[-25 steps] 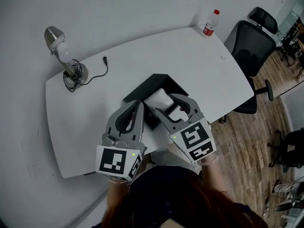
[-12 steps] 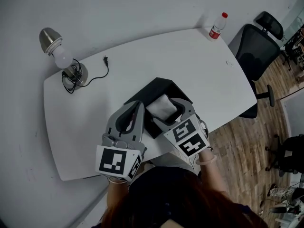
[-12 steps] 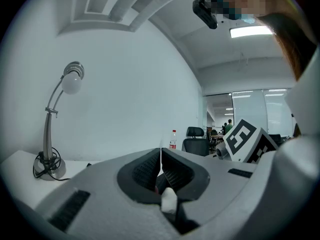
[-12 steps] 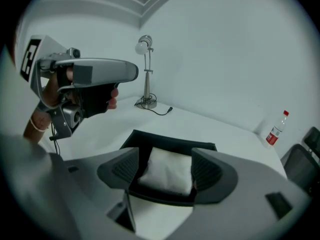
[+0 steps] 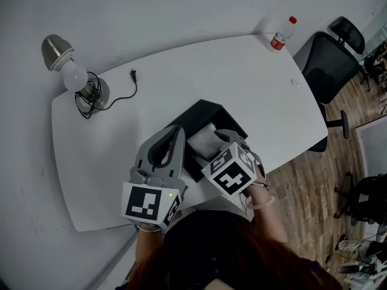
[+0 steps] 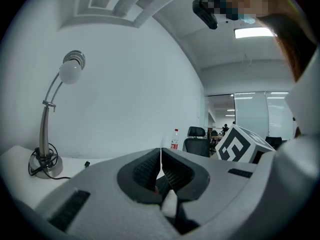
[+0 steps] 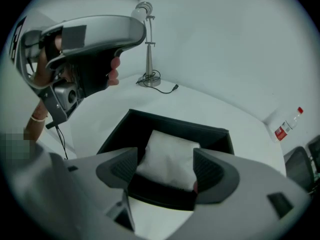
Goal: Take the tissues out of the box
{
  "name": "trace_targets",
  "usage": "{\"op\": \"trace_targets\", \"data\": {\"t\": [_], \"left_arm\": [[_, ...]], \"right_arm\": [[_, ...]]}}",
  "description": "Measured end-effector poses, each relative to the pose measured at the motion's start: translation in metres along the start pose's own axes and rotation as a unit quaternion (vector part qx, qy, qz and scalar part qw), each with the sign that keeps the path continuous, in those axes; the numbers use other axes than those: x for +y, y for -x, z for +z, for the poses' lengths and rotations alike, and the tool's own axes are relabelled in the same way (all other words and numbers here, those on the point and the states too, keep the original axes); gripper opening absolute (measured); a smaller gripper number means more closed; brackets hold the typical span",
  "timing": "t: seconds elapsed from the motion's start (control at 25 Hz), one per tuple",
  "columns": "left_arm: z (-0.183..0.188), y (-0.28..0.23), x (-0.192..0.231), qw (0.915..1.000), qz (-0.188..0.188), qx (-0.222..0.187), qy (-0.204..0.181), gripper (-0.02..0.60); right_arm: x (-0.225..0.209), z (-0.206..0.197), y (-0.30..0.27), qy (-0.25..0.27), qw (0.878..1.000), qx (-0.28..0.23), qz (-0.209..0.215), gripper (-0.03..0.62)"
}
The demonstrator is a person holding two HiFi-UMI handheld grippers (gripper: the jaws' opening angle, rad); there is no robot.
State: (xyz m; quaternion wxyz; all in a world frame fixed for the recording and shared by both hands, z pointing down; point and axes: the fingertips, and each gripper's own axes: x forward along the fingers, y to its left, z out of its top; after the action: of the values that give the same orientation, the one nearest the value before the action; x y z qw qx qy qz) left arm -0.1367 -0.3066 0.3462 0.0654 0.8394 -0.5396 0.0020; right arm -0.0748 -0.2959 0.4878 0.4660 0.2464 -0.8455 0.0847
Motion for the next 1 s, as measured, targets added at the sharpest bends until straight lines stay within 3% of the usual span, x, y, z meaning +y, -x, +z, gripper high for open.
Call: {"op": "trace_targets", "data": {"t": [0.56,1.0], "left_arm": [[-0.005,-0.008,0.013,0.9999,0.008,0.005,0.014,0.026],[-0.008,-0.007,0.013,0.9998,0.010,0.006,0.018,0.026]], "right_arm": [[-0.002,-0.015,-0.021,0.000,0.995,0.096,0.007,0.316],[-0.003,-0.016,-0.023,0.038,0.993,0.108,-0.014,0.290]]}}
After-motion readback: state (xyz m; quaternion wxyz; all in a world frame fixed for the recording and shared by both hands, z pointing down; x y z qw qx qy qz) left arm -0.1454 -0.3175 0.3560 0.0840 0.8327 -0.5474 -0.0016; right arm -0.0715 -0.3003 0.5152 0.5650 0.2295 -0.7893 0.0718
